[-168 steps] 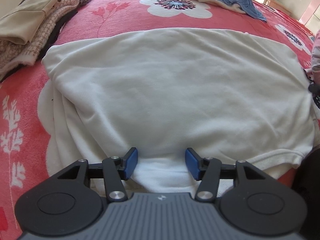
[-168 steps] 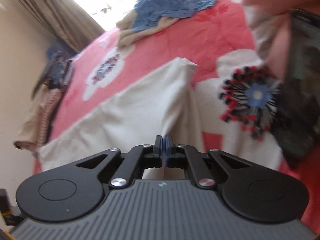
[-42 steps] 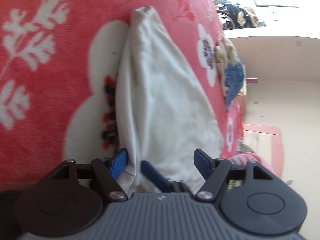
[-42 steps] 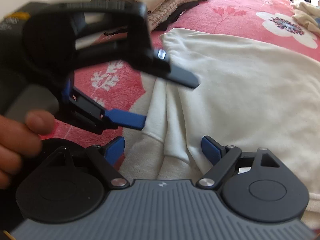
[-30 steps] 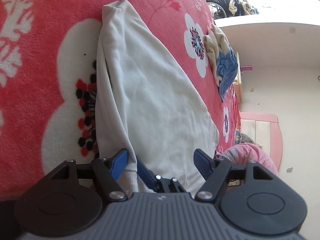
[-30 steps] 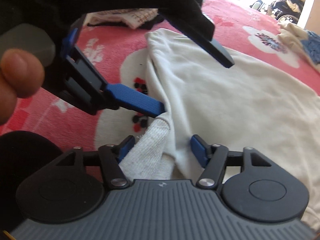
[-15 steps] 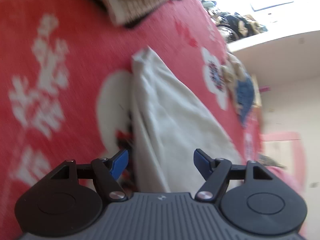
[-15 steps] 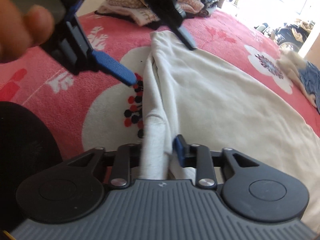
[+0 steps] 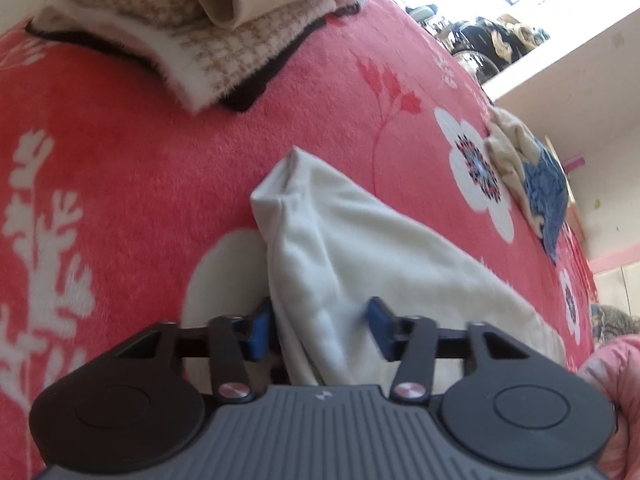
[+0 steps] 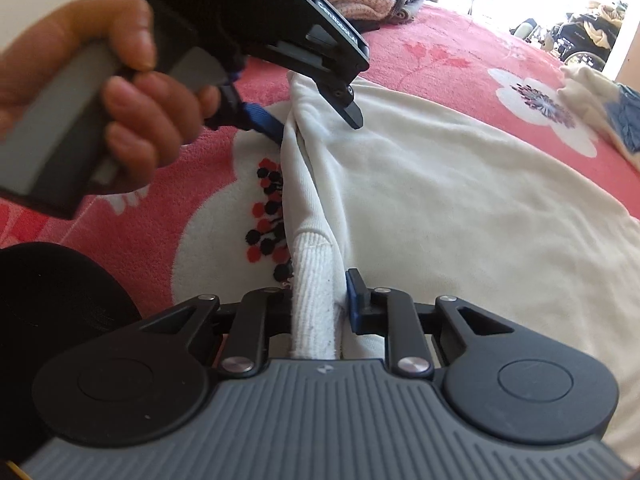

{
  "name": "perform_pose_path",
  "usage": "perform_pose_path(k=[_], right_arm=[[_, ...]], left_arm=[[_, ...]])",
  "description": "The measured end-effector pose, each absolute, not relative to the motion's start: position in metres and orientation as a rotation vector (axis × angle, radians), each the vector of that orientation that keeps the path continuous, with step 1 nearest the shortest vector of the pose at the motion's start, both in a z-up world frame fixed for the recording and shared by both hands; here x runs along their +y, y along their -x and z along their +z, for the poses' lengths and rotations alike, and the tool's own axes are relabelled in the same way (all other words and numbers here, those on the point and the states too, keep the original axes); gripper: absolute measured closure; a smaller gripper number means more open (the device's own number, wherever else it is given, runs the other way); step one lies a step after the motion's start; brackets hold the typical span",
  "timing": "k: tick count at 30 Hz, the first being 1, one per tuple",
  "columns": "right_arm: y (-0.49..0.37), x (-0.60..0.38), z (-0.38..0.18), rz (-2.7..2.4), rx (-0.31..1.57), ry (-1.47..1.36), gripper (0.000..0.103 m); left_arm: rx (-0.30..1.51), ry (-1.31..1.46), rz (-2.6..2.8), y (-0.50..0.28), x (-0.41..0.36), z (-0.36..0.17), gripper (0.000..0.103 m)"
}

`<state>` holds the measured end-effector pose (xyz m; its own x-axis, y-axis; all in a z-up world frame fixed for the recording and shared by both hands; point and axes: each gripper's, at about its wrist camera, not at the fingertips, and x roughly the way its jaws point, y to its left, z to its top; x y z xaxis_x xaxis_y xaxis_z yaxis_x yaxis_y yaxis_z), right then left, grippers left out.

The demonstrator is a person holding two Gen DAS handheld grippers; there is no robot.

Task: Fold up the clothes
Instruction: 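Lift the side edge with both grippers and fold it over the sweatshirt body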

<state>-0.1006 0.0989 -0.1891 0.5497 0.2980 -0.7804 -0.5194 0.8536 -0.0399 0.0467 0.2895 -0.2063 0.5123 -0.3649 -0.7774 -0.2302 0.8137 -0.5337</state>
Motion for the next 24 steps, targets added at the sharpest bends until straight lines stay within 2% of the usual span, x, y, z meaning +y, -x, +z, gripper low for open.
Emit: perform_pose_path(k=[3,5,13,24], right_arm=[[0.099,0.096,-0.189,0.501,0.853,0.277,0.087],[0.098,0.093,-0.186,0.507,0.845,0.274,0.089],[0.099,0.066,-0.159,0.494,0.787,0.201,0.09],[0.092,-0.021,-0.122,0.353,0.713,0.032,0.09]], left_arm=[[1.034,0.674,-0.061,-0.047,0.29,-0.205,0.087],[1.02,0.667,-0.049,-0.045,0.286,-0.198,0.089],[0.925,0.599,-0.089,-0.045,0.247,-0.148,0.09],[0.847,0.451,-0.252,-0.065,0.131,-0.089,0.091]])
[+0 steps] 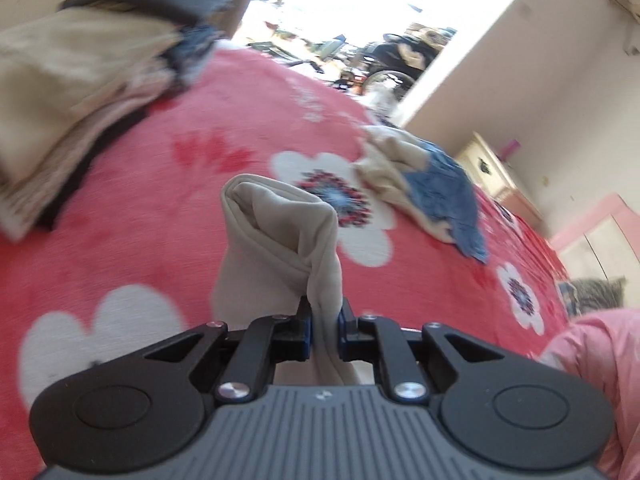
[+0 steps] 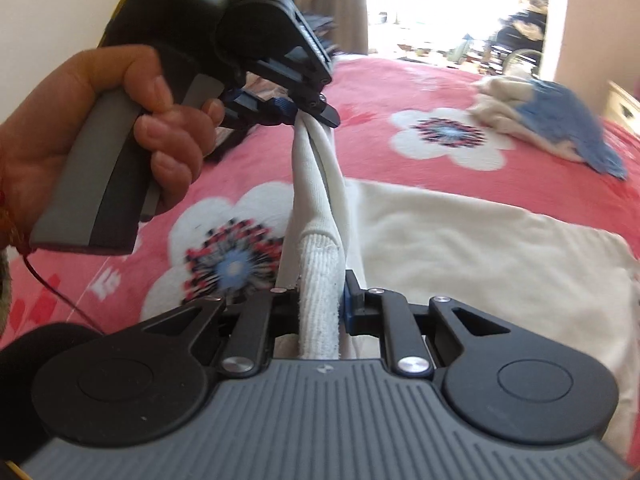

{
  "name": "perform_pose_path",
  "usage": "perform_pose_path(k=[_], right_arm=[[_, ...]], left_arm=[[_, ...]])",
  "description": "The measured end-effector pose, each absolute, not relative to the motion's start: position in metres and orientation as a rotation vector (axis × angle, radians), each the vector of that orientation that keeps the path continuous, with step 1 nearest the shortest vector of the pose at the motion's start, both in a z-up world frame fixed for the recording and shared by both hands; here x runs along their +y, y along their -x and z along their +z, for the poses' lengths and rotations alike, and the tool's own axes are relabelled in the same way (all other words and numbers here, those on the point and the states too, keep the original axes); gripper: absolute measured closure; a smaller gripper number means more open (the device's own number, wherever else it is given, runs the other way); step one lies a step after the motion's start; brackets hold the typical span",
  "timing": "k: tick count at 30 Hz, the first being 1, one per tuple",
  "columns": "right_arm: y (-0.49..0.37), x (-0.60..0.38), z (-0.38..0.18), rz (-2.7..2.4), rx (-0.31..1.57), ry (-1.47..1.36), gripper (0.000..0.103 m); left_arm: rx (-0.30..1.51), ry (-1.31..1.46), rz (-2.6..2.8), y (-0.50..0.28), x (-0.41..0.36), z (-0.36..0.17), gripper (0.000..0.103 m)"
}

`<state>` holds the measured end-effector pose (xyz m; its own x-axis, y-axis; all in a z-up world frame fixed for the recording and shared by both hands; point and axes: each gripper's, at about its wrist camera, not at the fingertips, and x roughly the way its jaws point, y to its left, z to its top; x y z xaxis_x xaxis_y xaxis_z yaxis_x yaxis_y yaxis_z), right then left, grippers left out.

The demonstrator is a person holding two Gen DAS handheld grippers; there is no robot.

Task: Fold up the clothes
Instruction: 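Lift the side edge with both grippers and fold it over the sweatshirt body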

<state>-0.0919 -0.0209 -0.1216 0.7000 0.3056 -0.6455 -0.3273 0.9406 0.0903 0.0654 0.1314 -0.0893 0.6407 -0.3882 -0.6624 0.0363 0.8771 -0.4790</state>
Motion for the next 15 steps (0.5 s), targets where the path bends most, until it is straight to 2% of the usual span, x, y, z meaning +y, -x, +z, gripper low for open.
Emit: perform_pose_path(k=[6,15], right_arm=[[0.081,-0.084,-0.118,0.254,0.716,-0.108,0.091],[0.077,-0.174,-0.14,0.134,0.775,-0.363,0.092]], left_arm=[[0.857,0.382,-0.348,-0.083,0.055,-0.082,0.091],[0.922,0.245,-0.462,-0.097,-0.052,-0.103,0.091]])
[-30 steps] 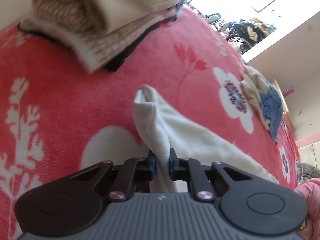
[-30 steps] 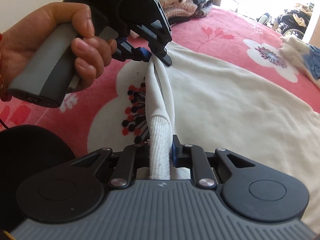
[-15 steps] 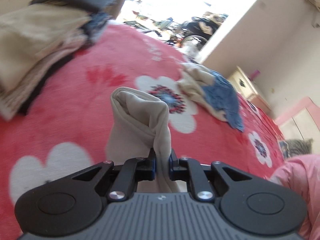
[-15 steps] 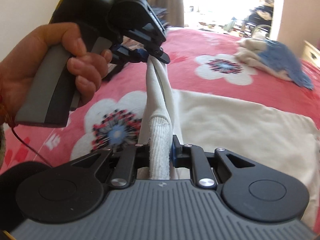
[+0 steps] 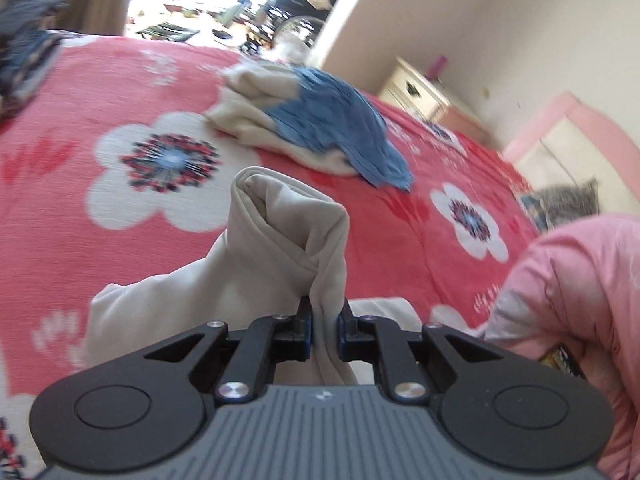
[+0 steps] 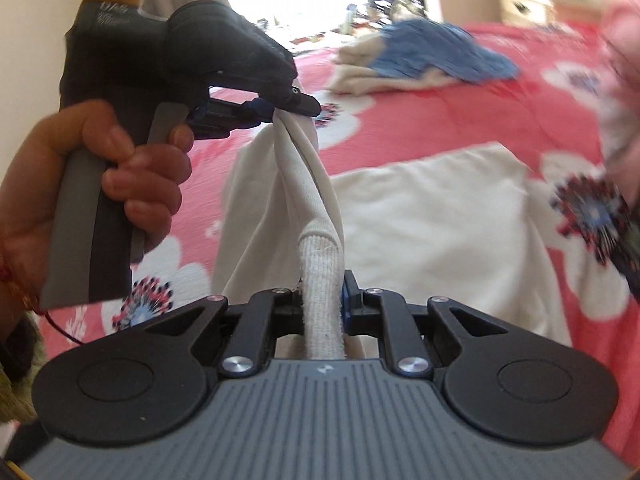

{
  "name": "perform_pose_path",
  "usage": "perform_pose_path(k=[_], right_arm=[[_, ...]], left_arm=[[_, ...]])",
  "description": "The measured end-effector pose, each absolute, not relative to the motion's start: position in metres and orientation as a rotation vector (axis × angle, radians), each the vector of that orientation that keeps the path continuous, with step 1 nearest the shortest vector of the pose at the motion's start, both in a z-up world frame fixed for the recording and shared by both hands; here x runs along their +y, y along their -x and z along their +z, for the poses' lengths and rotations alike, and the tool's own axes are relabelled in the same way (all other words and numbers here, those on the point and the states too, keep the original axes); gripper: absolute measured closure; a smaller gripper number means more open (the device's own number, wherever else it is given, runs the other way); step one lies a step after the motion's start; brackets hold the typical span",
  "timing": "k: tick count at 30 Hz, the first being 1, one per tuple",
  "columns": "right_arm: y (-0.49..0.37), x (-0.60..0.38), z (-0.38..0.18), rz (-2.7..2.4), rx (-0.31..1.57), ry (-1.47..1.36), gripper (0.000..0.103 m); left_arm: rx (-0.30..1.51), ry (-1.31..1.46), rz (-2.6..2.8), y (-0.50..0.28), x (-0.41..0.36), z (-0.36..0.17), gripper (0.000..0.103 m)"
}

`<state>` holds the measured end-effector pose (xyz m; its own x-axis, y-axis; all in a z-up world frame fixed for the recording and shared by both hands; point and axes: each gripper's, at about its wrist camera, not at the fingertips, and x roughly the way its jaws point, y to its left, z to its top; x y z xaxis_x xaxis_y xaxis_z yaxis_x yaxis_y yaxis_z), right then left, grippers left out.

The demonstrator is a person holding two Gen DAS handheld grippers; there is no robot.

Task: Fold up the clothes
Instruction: 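Lift the side edge with both grippers and fold it over the sweatshirt body, then open both grippers and release the folded side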

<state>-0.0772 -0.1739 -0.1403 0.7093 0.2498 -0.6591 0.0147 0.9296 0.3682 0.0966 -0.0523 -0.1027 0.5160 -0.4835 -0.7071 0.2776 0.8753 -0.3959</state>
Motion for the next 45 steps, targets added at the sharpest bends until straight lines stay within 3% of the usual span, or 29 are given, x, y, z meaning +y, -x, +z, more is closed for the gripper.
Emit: perform_pose_path(k=[19,24,31,34,40,43,45], right_arm=[[0.089,-0.286,-0.195,-0.019,0.851,-0.773,0.092],[0.091,-0.3,-0.209,-0.057,0.889,-0.888,0.091],[0.104,-0.325,-0.211,-0.087,0.917,-0.997,0.078],[0.113,-0.338,-0.194,-0.081,0.89,-0.947,0.075],[0.088,-0.341,-0.182,0.011,0.916,-0.758,0.061],[0.067,-0.33,-0.192,0.118,0.987,-0.687,0.063],[0.062,-0.318,-0.195,0.141,1.029,-0.605,0.082]], left_arm=[[1.068,-0.003,-0.566,-0.103,-0.186,-0.165,0.089],[1.115,0.026,-0.637,-0.106,-0.194,-0.172,0.063],[1.071,0.15,-0.725,-0.089,-0.16,-0.144,0.055],[1.05,0.14,-0.705,-0.07,-0.127,-0.131,0.055],[1.062,0.12,-0.573,-0.026,-0.052,-0.127,0.055],[1.076,0.116,-0.509,-0.001,-0.028,-0.137,0.055],[1.077,0.099,-0.486,0.013,-0.021,-0.144,0.056]])
